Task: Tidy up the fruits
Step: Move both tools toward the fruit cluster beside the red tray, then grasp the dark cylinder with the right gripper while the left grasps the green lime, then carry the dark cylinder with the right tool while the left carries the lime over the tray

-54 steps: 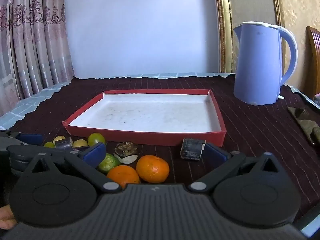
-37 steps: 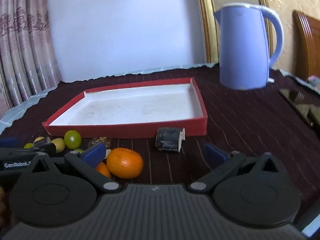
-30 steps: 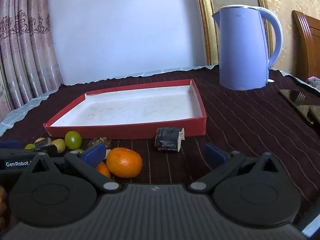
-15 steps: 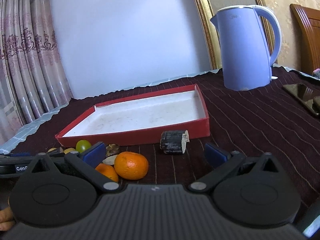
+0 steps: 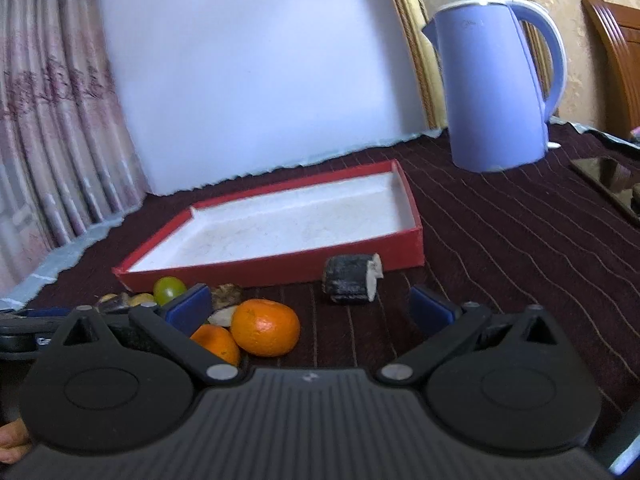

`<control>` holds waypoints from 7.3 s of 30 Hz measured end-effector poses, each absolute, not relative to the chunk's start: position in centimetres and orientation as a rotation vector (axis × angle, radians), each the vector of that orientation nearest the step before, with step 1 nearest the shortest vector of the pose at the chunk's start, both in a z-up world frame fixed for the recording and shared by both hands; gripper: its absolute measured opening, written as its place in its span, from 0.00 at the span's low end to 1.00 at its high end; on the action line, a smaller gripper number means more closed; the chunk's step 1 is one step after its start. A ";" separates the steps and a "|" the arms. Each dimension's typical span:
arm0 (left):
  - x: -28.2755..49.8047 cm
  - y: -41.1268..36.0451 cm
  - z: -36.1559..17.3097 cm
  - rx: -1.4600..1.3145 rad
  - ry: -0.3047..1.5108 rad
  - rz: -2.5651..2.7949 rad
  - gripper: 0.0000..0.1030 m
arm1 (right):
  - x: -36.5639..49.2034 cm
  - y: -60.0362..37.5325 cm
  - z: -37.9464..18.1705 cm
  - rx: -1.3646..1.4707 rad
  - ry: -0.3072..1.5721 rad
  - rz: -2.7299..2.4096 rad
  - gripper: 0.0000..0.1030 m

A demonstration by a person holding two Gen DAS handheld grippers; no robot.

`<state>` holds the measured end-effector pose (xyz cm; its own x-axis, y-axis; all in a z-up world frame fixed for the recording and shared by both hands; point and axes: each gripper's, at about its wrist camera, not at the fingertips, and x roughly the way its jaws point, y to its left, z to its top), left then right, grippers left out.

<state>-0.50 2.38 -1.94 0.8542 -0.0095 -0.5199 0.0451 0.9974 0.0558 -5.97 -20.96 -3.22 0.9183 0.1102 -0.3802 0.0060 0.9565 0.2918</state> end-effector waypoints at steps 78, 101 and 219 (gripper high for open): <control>-1.7 7.7 -2.0 0.082 0.604 -0.088 1.00 | -0.1 -20.0 -2.1 0.124 0.610 0.001 0.29; 2.3 7.5 -1.8 0.297 0.639 -0.295 0.50 | -3.5 -21.3 -1.7 0.185 0.520 0.046 0.27; 12.2 -4.1 3.6 0.189 0.628 -0.075 0.30 | 3.7 -19.2 5.7 0.027 0.406 0.082 0.27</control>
